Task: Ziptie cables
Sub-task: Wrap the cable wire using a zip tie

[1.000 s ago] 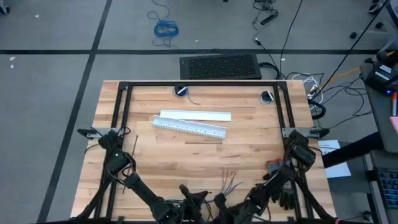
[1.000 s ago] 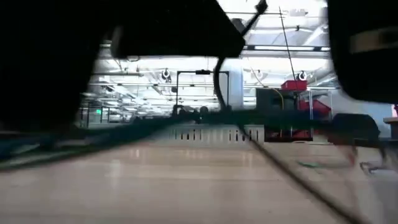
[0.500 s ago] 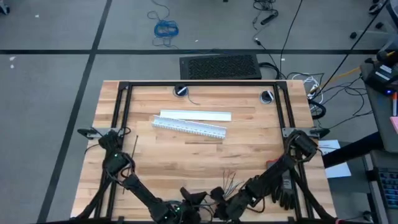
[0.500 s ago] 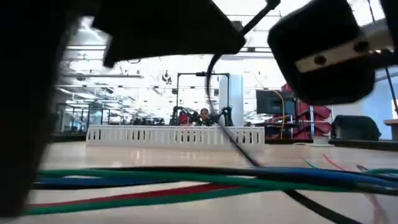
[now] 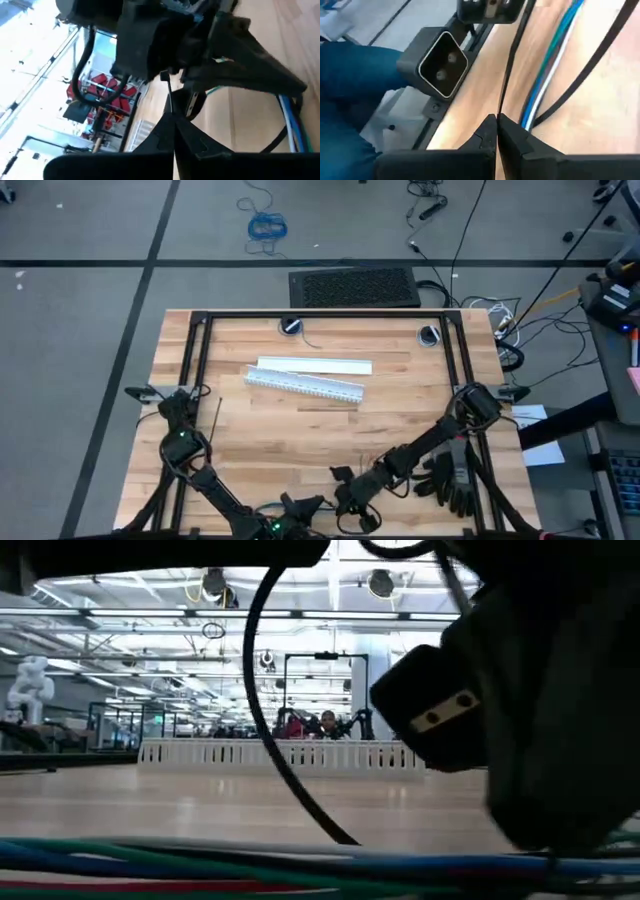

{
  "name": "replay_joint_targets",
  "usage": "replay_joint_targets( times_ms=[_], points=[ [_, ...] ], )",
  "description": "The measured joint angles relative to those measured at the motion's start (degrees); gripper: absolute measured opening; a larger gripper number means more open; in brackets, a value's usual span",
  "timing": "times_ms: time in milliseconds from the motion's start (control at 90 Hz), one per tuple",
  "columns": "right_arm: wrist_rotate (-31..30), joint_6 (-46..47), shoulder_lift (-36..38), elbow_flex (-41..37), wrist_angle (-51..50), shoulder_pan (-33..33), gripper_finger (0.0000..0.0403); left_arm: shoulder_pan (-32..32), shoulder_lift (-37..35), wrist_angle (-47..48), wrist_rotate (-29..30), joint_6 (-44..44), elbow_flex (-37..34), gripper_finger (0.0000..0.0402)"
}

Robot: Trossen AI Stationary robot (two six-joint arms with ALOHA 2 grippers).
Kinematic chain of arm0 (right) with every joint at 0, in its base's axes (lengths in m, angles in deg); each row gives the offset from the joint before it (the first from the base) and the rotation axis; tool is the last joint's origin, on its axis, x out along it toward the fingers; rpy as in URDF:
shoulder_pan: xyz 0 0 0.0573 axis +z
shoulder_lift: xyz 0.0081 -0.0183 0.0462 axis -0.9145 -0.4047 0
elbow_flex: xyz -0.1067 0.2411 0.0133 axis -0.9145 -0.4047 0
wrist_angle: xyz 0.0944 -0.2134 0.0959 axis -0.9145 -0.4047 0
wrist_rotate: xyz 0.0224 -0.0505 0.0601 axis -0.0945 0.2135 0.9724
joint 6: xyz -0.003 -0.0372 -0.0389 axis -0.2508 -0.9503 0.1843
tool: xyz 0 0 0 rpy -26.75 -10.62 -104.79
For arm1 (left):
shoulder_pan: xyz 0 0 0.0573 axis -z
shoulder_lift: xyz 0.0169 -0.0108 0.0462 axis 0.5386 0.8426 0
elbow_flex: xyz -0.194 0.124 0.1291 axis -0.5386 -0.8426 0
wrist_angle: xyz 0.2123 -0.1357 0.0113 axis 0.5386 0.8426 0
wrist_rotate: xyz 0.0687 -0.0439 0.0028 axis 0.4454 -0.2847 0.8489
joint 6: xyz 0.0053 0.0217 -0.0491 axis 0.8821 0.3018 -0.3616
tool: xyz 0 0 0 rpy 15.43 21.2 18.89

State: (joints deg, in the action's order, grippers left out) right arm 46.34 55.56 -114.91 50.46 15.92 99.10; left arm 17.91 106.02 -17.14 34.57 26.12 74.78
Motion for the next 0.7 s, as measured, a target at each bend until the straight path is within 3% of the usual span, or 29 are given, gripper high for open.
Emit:
replay_joint_targets(
  times_ms=[700],
  points=[
    [2.08,0.98,-0.04,0.03,0.46,-0.94,0.0,-0.07,0.0,0.4,-1.67,3.13,0.0,0.0]
  ],
)
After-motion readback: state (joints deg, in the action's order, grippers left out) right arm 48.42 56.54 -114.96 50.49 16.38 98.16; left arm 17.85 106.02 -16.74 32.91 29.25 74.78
